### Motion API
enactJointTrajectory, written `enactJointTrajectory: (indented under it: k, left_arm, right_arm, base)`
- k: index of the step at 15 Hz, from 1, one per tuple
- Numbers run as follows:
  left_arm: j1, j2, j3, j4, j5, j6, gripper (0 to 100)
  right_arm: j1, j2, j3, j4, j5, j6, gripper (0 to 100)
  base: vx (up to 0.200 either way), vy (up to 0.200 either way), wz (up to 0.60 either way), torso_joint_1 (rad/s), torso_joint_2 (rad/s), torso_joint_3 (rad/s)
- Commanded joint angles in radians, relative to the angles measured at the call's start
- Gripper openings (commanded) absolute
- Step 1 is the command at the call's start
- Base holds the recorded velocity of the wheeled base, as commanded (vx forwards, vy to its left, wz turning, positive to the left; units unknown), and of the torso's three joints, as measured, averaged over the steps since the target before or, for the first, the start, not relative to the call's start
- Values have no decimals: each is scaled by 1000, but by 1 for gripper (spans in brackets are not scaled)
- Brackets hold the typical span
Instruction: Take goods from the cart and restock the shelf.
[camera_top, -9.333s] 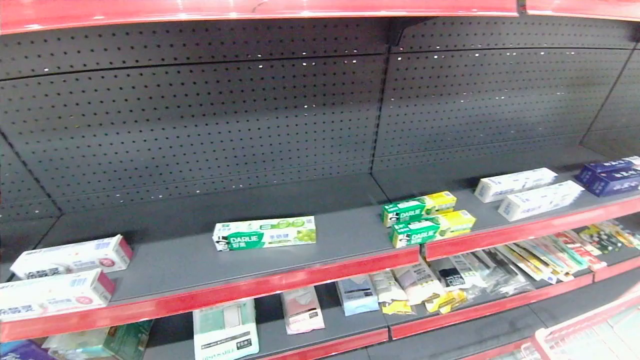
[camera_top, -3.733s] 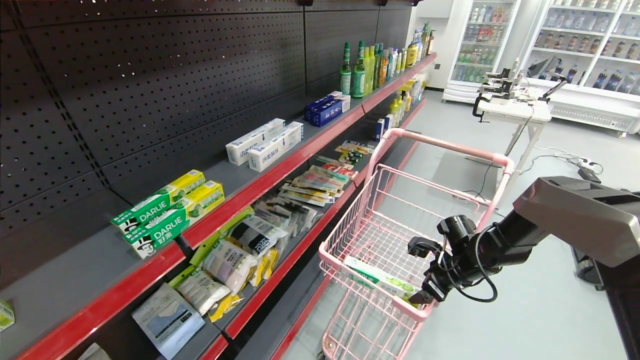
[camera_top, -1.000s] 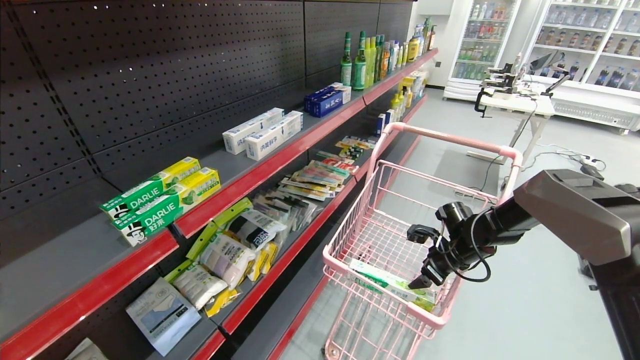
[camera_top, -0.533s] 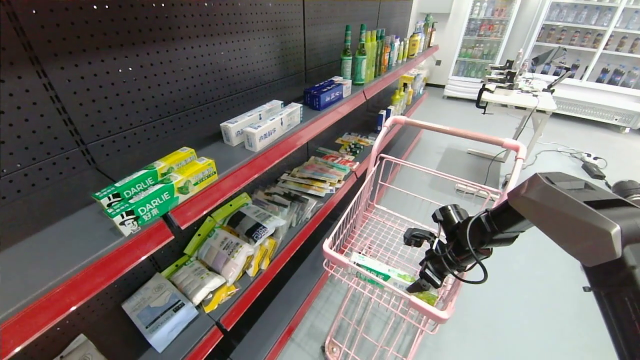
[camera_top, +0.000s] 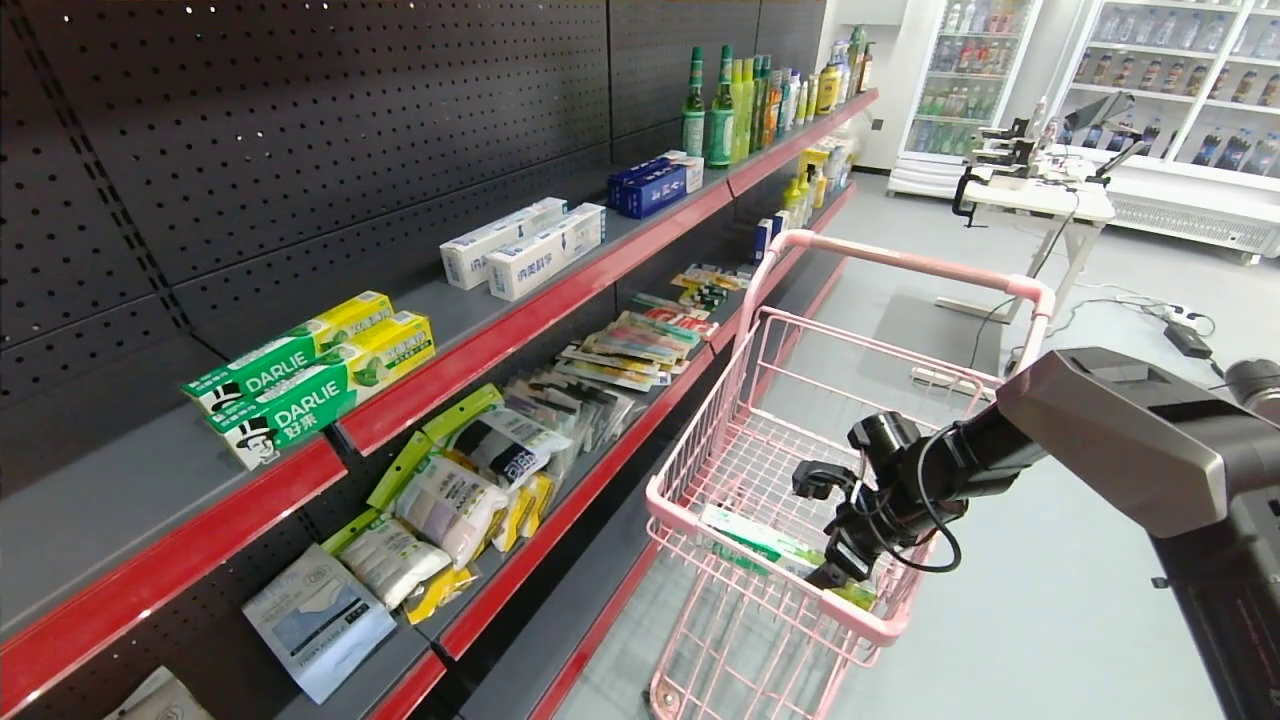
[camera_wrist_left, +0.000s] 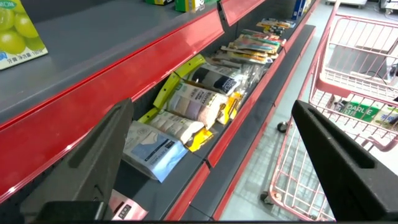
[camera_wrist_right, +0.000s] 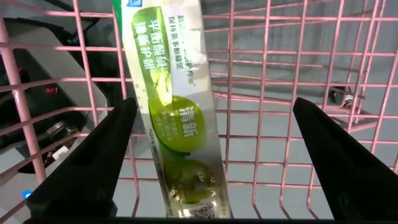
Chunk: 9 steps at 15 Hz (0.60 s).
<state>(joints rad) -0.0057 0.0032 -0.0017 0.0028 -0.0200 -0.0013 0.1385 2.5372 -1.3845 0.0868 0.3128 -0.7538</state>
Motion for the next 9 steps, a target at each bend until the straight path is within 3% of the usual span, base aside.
enactJointTrajectory:
  k: [1,9]
  left_arm:
    - [0,1,0,-1,0,0,100]
    - [0,1,0,0,0,0,100]
  right_arm:
    - [10,2,5,-1,-1,-1,100]
    - [13,3,2,-1,-17,25,100]
  base:
    - [0,0,0,0,0,0]
    - [0,0,0,0,0,0]
